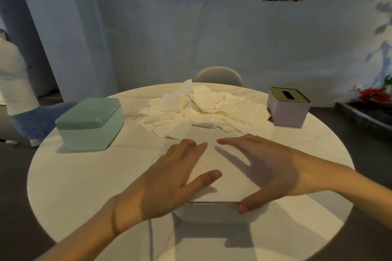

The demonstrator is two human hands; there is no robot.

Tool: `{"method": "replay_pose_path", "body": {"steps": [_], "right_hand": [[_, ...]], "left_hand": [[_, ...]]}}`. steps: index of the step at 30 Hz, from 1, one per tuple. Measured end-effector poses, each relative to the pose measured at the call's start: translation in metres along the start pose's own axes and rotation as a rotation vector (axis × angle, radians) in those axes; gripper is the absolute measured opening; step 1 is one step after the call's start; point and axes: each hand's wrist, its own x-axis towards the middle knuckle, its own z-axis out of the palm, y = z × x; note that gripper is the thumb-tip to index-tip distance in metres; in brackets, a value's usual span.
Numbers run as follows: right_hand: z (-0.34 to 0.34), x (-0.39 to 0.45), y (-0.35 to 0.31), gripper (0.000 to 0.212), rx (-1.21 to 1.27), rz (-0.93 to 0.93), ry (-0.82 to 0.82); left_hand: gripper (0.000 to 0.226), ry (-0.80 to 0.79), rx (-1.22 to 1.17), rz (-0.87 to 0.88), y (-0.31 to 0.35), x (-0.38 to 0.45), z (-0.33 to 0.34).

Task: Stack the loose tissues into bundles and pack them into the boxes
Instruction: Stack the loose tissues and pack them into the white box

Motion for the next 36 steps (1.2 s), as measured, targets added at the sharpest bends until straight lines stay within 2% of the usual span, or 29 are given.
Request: {"method": "replay_pose_path", "body": {"steps": [7, 16, 22, 24, 36], "right_hand": [[0.003, -0.005, 0.0, 0.118, -0.072, 0.006, 0.015], [0.015, -0.012, 0.005, 0.108, 0.038, 0.062, -0.072], [0.039, -0.017, 0.003, 0.102, -0.019, 0.06, 0.115], [0.043, -0.017, 0.003, 0.102, -0.038, 0.058, 0.134], [0.041, -0.015, 0.007, 0.108, 0.0, 0.085, 0.038]], "left_hand": [[0.091, 0.008, 0.035, 0.007, 0.003, -0.001, -0.002], [0.084, 0.044, 0.109, 0.064, -0.007, 0.008, 0.005], [0.082, 0.035, 0.11, 0.051, -0.006, 0.009, 0.005], [0.081, 0.022, 0.098, 0.04, -0.004, 0.007, 0.005], [0.08, 0.022, 0.153, 0.077, -0.004, 0.005, 0.008]]}}
